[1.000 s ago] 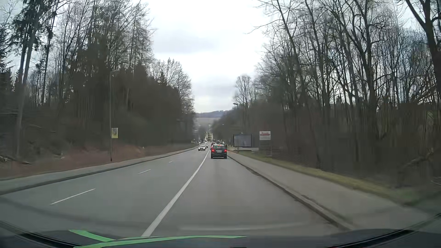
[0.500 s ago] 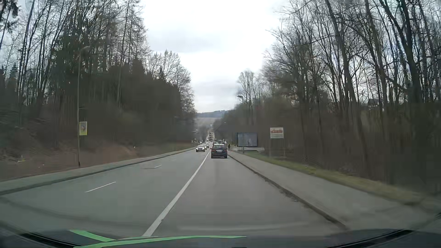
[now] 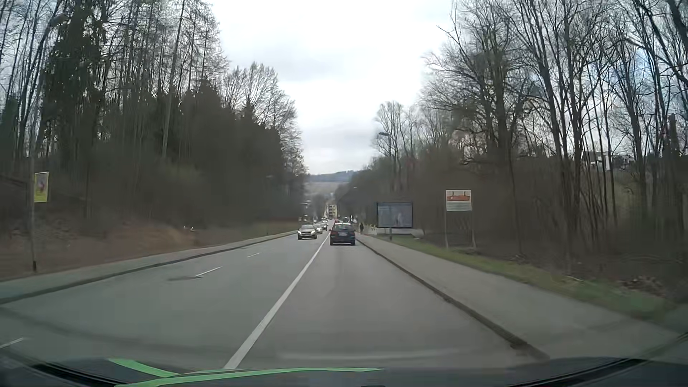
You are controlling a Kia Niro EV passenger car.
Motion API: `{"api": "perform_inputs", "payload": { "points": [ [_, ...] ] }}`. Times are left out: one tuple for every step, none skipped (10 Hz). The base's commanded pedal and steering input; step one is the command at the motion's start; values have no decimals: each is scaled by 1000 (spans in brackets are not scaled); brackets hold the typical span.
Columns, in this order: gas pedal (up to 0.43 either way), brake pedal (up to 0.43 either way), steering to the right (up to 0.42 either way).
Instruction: Follow the waypoints while adhering to traffic rules and regulations
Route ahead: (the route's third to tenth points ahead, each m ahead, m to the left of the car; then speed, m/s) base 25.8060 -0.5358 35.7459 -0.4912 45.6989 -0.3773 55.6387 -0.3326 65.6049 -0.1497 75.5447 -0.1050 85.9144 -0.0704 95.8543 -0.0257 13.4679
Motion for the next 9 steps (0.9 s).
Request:
{"api": "perform_inputs", "payload": {
  "points": [
    [0,116,-4],
    [0,116,-4],
    [0,122,-4],
    [0,122,-3],
    [0,122,-3],
    [0,122,-2],
    [0,122,-1],
    [0,122,-1],
    [0,128,-1]
  ]
}}
